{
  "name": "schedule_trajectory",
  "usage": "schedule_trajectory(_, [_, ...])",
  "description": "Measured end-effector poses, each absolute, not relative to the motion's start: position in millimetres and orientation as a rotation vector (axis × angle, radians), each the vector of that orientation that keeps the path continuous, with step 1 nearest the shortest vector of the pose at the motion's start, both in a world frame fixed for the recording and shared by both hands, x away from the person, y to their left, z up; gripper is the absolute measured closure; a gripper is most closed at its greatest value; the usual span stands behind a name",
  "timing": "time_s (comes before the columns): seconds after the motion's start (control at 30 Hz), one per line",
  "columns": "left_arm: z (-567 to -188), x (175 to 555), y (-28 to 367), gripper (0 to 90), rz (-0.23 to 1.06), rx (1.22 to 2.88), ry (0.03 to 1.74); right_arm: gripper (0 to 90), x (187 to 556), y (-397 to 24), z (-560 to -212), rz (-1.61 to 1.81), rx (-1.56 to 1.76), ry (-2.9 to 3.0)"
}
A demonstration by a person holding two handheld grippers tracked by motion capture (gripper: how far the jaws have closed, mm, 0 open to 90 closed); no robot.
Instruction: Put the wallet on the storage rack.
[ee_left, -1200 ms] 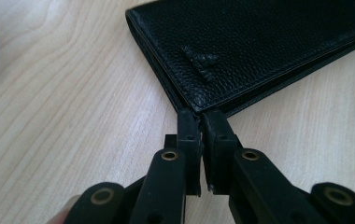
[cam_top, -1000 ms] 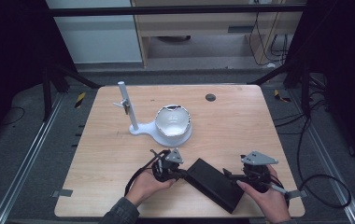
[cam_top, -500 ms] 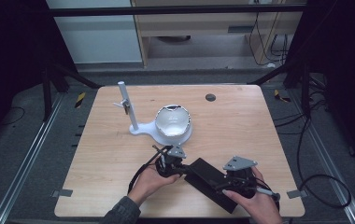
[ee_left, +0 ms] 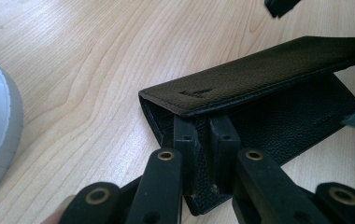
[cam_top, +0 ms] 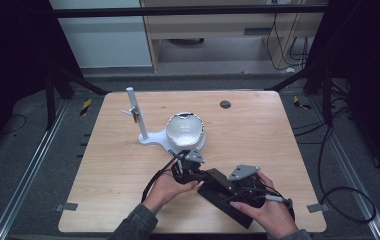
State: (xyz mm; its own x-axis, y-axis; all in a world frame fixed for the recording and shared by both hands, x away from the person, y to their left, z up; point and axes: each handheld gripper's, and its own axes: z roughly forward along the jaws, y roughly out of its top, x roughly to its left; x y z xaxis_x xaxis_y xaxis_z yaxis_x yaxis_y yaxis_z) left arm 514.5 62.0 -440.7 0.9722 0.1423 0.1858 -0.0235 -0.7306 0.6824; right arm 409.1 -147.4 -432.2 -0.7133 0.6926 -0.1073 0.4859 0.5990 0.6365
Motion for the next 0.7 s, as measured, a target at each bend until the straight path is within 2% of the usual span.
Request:
schedule_trajectory(0.33, [-440.4,518.3,63.7,83.3,0.28,2.374,0.098,27.4,417.9,-142.8,-437.8,0.718,0.938,2.557])
schedule_trajectory(0.7, [-436.5,519.4,60.5,83.3,0.287,2.38,0.101,28.7,420.3,-143.1,-444.1,0.682,0.94,2.58])
